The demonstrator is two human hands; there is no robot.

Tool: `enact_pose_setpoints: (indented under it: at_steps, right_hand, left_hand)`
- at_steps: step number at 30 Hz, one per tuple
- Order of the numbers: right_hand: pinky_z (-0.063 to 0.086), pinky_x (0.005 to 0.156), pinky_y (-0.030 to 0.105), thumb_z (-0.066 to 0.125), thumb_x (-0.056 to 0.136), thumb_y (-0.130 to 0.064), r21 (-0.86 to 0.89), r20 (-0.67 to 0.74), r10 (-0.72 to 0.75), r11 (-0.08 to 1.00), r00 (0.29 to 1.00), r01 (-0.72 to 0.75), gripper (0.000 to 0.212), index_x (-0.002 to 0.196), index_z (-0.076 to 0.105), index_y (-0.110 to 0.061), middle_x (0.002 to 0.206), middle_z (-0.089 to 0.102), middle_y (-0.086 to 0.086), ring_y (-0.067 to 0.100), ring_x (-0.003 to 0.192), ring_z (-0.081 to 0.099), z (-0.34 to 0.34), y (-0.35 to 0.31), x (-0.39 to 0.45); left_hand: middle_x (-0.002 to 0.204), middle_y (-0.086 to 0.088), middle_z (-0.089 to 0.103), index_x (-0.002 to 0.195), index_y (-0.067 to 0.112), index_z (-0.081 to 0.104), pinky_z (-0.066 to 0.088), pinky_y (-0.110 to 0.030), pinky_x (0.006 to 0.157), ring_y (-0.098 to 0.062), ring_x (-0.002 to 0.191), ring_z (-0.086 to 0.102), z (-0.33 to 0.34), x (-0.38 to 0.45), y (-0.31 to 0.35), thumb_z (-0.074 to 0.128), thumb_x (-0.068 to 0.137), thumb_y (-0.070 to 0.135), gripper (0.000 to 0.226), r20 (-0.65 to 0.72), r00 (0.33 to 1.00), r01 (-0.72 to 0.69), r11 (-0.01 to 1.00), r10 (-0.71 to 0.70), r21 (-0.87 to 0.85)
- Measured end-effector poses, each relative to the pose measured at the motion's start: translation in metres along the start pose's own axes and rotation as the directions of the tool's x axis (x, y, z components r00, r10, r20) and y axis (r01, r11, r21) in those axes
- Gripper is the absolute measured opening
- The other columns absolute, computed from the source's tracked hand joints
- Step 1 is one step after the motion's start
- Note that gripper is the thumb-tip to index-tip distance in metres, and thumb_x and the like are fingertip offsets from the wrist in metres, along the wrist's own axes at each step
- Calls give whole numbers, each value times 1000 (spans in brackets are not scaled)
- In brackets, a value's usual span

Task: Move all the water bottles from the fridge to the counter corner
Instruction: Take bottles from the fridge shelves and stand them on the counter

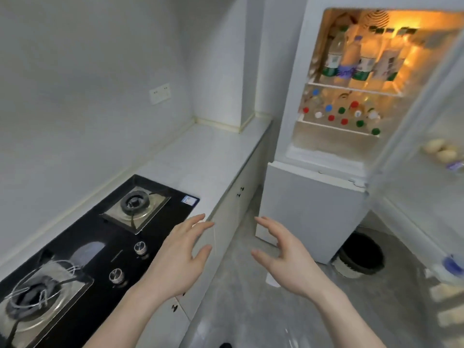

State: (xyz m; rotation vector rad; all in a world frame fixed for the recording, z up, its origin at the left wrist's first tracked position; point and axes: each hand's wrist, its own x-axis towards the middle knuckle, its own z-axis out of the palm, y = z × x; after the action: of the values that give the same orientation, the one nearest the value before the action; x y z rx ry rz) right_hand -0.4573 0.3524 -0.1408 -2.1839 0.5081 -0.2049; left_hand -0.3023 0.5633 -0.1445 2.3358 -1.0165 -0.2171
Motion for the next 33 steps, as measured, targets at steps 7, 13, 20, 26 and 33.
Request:
enact_pose_setpoints:
  at_steps: [7, 13, 20, 26, 33]
  right_hand:
    - [33, 123, 31, 71, 96, -36, 31, -261, 128, 992, 957, -124, 62, 151, 44, -45, 159, 35, -27, -7, 145, 34, -39, 4, 20]
    - [38, 120, 32, 73, 94, -35, 78, -460, 229, 973, 858, -218, 60, 146, 47, -50, 152, 41, -33, -10, 141, 39, -72, 17, 3]
    - [37, 96, -1, 75, 93, -22, 175, -656, 331, 941, 678, -289, 58, 141, 54, -47, 147, 50, -30, -7, 132, 49, -108, 36, -38]
    - [40, 96, 4, 75, 94, -31, 215, -713, 383, 916, 587, -337, 56, 143, 52, -47, 144, 51, -32, -5, 133, 49, -129, 59, -61]
    - [39, 108, 18, 75, 94, -33, 264, -737, 424, 898, 526, -353, 56, 142, 51, -51, 138, 50, -39, -20, 129, 44, -168, 101, -67]
  left_hand:
    - [158, 22, 33, 145, 40, 49, 17, -17, 116, -1, 146, 28, 13, 102, 34, 59, 100, 32, 47, 126, 958, -251, 965, 258, -73]
    - [161, 15, 33, 146, 34, 50, 24, -29, 122, -10, 148, 30, 39, 167, 87, 59, 100, 32, 47, 220, 855, -455, 883, 470, -117]
    - [161, 17, 32, 147, 37, 48, 25, -36, 123, -8, 148, 29, 69, 199, 150, 57, 100, 34, 48, 305, 702, -617, 763, 644, -191]
    - [161, 18, 32, 147, 37, 48, 21, -25, 119, -10, 146, 30, 93, 208, 185, 56, 102, 34, 46, 342, 629, -677, 708, 698, -200]
    - [160, 21, 30, 146, 40, 48, 20, -21, 118, -6, 147, 29, 128, 234, 224, 57, 100, 36, 47, 355, 598, -703, 683, 719, -200]
